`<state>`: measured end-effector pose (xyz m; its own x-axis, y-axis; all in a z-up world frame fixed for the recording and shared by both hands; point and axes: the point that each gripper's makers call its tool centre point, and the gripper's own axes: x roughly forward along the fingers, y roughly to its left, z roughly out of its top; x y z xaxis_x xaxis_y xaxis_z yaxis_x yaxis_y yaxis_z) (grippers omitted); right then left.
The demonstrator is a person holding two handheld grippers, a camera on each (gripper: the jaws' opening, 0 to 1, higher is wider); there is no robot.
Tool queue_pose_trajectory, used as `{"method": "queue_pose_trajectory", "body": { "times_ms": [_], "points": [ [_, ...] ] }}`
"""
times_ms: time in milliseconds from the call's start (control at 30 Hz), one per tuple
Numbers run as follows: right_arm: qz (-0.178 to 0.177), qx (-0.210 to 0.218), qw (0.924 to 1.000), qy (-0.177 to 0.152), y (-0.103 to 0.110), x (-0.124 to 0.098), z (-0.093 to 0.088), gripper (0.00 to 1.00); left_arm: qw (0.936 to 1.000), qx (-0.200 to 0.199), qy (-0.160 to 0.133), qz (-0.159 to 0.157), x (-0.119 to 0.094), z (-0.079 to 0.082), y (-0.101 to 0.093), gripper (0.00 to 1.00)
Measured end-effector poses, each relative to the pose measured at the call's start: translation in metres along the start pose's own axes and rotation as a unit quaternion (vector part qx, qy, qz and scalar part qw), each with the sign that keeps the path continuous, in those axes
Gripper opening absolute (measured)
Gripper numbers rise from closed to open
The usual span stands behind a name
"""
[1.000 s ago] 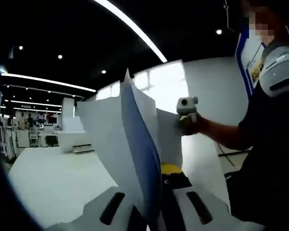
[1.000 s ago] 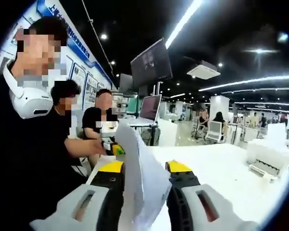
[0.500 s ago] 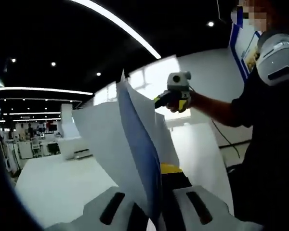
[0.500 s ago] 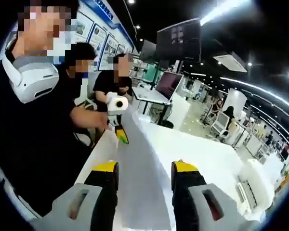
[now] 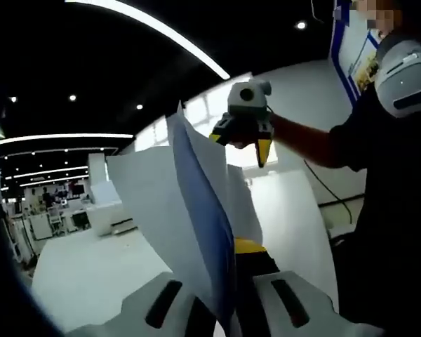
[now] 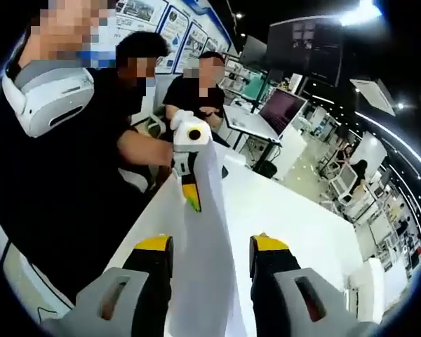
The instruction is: Organize the stack of printing papers by aligning and flattening the scattered papers on the table
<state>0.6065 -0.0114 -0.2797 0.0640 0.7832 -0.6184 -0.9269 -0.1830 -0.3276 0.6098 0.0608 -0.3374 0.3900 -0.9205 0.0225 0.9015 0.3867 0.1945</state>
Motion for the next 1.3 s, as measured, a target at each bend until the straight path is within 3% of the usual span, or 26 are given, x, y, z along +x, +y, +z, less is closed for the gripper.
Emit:
{"method": "queue_pose_trajectory", "body": {
  "times_ms": [433, 933, 1300],
  "points": [
    [0.037, -0.024, 0.9976, 0.053, 0.007, 0.012, -0.003, 0.39, 0.9997, 0.011, 0.023, -0.003, 0.005, 0.013, -0.009, 0.05],
    [0.071, -0.026, 0.9906, 0.114, 0.012, 0.026, -0.024, 0.38, 0.9991, 0.005, 0.042, -0.002, 0.008, 0.018, -0.013, 0.05],
    [0.094, -0.025, 0.9835, 0.152, 0.026, 0.043, -0.044, 0.30, 0.9979, 0.025, 0.059, -0.004, 0.011, 0.022, -0.023, 0.05]
  ]
}}
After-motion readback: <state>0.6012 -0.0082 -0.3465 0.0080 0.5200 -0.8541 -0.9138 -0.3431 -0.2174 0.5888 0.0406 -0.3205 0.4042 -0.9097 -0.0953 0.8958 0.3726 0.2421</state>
